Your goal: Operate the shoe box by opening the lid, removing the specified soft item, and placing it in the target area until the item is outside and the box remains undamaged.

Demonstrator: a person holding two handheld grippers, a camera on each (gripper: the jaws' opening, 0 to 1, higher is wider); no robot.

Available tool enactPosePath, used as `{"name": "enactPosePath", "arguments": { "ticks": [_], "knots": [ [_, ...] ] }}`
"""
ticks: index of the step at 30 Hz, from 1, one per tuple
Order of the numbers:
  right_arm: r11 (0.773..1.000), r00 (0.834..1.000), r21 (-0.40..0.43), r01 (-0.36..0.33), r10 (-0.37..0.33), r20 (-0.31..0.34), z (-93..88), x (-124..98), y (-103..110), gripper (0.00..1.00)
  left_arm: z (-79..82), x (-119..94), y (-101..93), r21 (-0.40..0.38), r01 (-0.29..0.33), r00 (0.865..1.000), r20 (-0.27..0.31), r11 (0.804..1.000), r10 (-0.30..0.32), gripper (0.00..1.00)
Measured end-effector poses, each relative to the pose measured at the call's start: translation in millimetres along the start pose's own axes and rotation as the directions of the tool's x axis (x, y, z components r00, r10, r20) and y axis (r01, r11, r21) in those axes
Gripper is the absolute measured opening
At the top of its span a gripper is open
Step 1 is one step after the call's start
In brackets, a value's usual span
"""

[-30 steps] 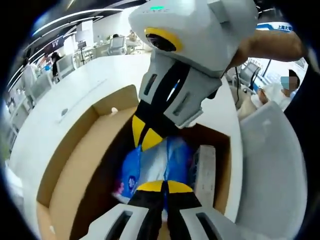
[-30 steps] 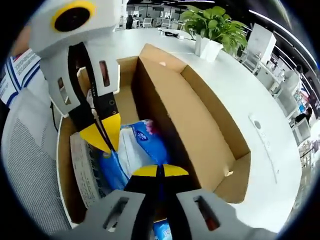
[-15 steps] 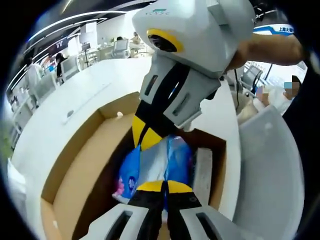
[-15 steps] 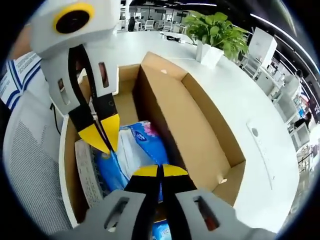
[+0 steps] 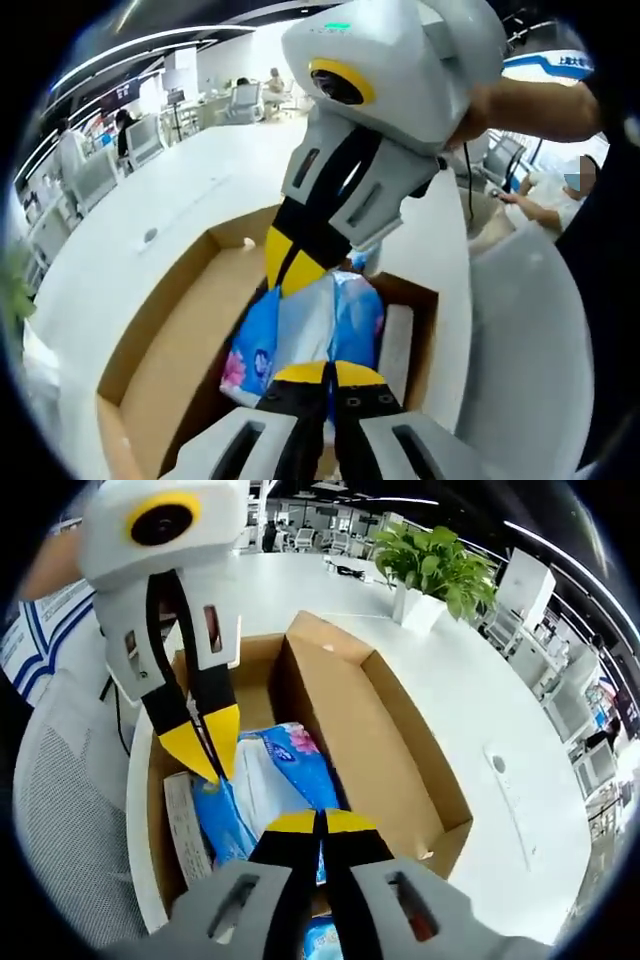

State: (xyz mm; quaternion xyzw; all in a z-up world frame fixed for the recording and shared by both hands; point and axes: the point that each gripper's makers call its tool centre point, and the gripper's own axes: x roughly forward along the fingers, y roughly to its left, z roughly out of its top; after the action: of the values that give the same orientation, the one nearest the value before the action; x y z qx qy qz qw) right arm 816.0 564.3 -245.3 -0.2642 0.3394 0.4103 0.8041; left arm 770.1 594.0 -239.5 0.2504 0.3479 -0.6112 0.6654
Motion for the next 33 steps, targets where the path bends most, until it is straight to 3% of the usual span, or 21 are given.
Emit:
{"name": "enactPosePath", "arguments": {
  "ticks": [10, 18, 24, 33],
  "knots": [
    [1.0, 0.999, -0.008, -0.004, 0.005, 0.038, 19.0, -22, -3, 0.0, 14.0, -18, -4.6, -0.01, 0.005, 1.0, 0.017, 1.0, -0.005, 0.0],
    [1.0, 0.998, -0.028, 0.002, 0.0, 0.059, 28.7, -43, -6, 0.0, 34.9, -29, -16.4, -0.019, 0.01, 1.0, 0.028, 1.0, -0.009, 0.0],
    [1.0, 0.997, -0.02, 0.009, -0.008, 0.071, 25.3, -61, -14, 0.0, 50.5, -32, -22.8, -0.023, 0.014, 0.999, 0.032, 1.0, -0.013, 0.0],
    [0.999, 0.995, 0.02, 0.038, -0.04, 0.087, 13.5, -98, -29, 0.0, 87.8, -26, -36.1, 0.007, 0.044, 0.997, 0.057, 0.999, -0.045, 0.0]
  ]
}}
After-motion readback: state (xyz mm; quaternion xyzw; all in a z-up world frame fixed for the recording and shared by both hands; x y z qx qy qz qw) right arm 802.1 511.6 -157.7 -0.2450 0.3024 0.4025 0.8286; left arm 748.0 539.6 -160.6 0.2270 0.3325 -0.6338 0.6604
